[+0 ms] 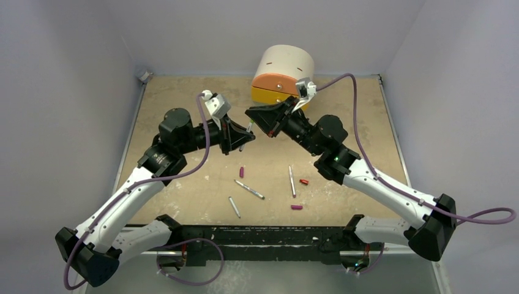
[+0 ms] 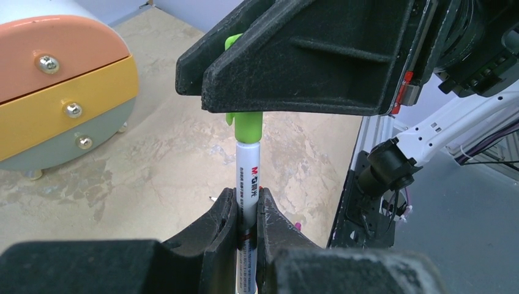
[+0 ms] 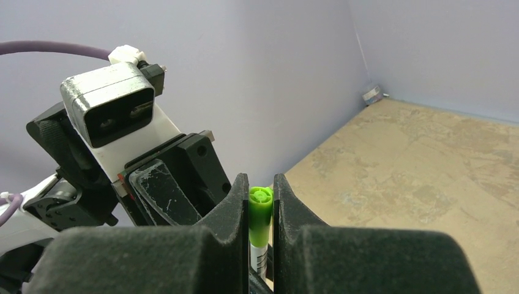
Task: Insert the pens into the pen caps
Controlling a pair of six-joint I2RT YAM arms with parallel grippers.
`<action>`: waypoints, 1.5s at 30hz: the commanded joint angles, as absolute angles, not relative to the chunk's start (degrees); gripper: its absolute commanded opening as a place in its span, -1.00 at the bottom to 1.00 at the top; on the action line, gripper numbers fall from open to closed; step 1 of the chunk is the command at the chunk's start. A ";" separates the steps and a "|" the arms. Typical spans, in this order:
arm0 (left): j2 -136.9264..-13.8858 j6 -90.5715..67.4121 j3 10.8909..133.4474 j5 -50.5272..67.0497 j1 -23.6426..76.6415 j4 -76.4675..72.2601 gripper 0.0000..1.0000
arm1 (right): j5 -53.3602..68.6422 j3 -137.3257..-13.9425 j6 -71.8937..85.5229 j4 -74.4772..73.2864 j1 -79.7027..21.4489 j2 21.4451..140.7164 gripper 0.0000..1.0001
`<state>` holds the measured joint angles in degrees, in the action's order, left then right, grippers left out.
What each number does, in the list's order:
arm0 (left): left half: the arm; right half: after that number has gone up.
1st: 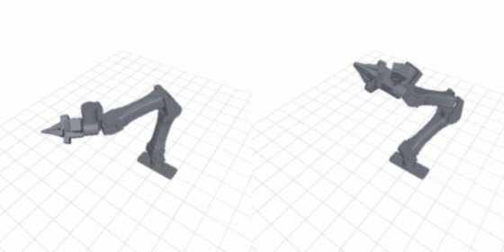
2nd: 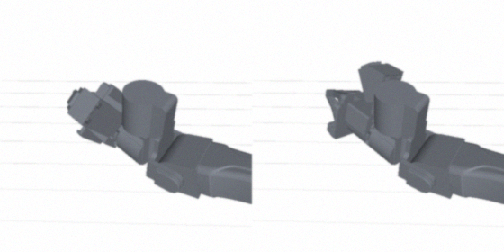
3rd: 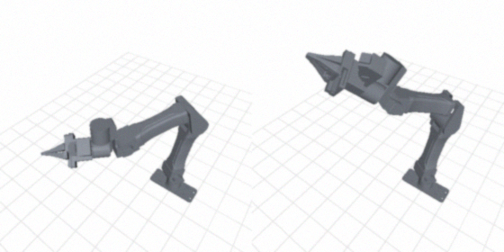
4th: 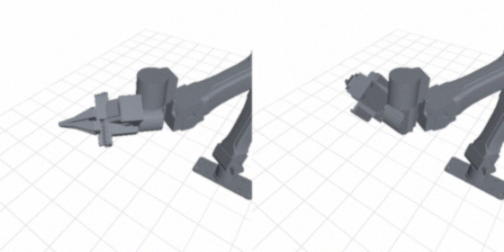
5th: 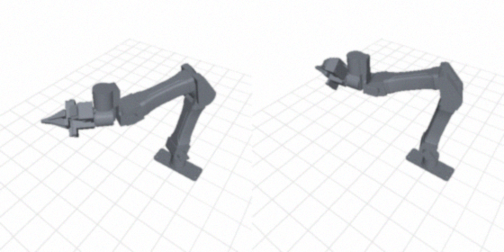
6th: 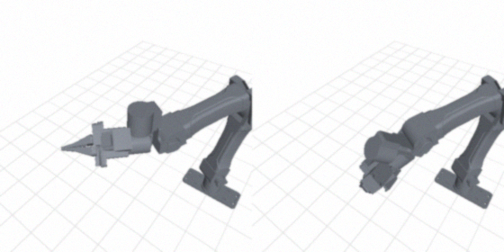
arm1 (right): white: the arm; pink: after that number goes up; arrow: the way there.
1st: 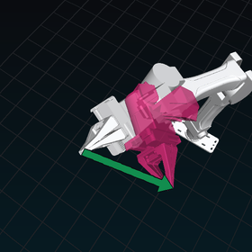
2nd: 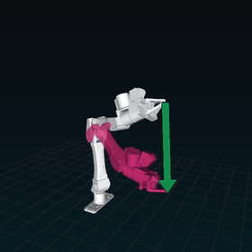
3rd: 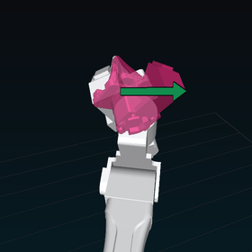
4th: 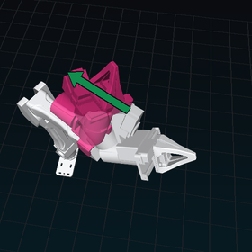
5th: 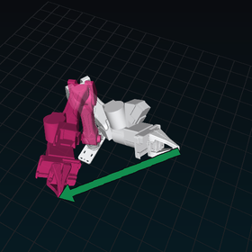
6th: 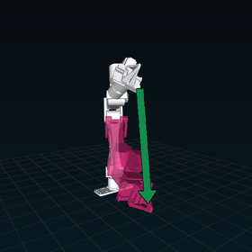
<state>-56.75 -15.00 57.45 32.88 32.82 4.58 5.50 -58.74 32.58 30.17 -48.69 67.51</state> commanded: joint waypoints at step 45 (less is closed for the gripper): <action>-70.26 -5.17 69.76 4.38 32.35 31.55 -1.00 | -22.83 -50.87 32.47 19.99 -53.43 48.26 0.00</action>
